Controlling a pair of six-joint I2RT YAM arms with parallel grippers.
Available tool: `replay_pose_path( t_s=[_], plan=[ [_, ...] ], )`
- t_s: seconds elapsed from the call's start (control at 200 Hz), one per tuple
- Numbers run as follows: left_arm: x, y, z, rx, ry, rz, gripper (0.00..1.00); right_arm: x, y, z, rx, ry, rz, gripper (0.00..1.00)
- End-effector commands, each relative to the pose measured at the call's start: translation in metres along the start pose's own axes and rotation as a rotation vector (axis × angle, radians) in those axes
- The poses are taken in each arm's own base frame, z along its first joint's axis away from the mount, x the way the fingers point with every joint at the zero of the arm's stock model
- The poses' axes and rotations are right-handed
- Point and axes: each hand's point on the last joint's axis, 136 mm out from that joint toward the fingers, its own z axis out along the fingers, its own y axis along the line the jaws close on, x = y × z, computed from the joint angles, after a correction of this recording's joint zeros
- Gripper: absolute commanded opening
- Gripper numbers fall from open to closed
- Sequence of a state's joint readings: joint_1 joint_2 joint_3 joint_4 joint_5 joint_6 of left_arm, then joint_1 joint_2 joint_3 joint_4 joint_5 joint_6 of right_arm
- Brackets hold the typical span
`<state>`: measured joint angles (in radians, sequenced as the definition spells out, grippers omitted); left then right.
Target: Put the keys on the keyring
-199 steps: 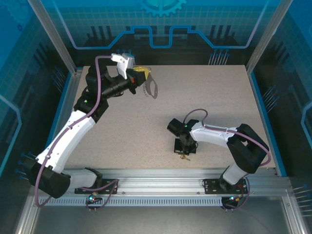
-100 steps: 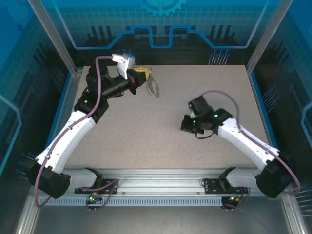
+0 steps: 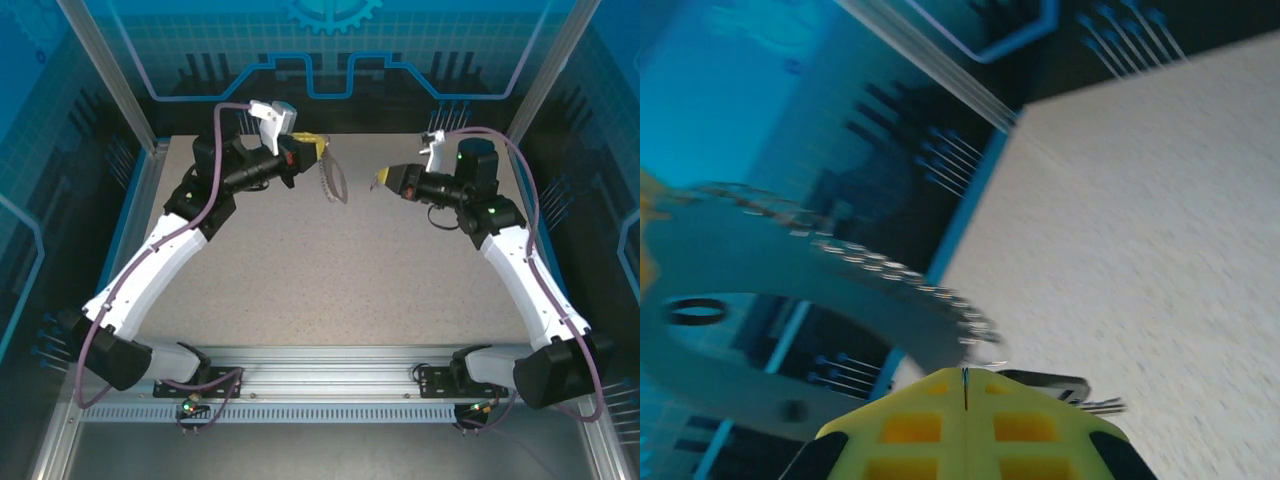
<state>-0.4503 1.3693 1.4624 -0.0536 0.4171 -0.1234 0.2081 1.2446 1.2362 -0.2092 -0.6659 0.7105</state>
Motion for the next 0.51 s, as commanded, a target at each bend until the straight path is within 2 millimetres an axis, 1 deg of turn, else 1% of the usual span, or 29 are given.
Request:
replay_pose_path(
  t_s=[0.0,0.085,0.175,0.28,0.44,0.5],
  plan=[
    [-0.018,-0.013,0.001,0.044,-0.009,0.059,0.00,-0.026,0.052,-0.009,-0.207,-0.038,-0.129,0.00],
    [-0.021,-0.017,0.002,0.051,0.011,0.088,0.00,-0.033,0.068,-0.011,-0.251,-0.043,-0.165,0.00],
    [-0.027,-0.021,0.000,0.057,0.001,0.107,0.00,-0.040,0.079,-0.015,-0.271,-0.053,-0.185,0.00],
    [-0.034,-0.025,-0.001,0.069,-0.006,0.120,0.00,-0.046,0.096,-0.024,-0.293,-0.071,-0.215,0.00],
    [-0.037,-0.039,0.000,0.110,0.002,0.141,0.00,-0.048,0.119,-0.034,-0.329,-0.066,-0.255,0.00],
    [-0.038,-0.043,-0.001,0.121,0.010,0.149,0.00,-0.047,0.124,-0.035,-0.333,-0.064,-0.265,0.00]
  ],
)
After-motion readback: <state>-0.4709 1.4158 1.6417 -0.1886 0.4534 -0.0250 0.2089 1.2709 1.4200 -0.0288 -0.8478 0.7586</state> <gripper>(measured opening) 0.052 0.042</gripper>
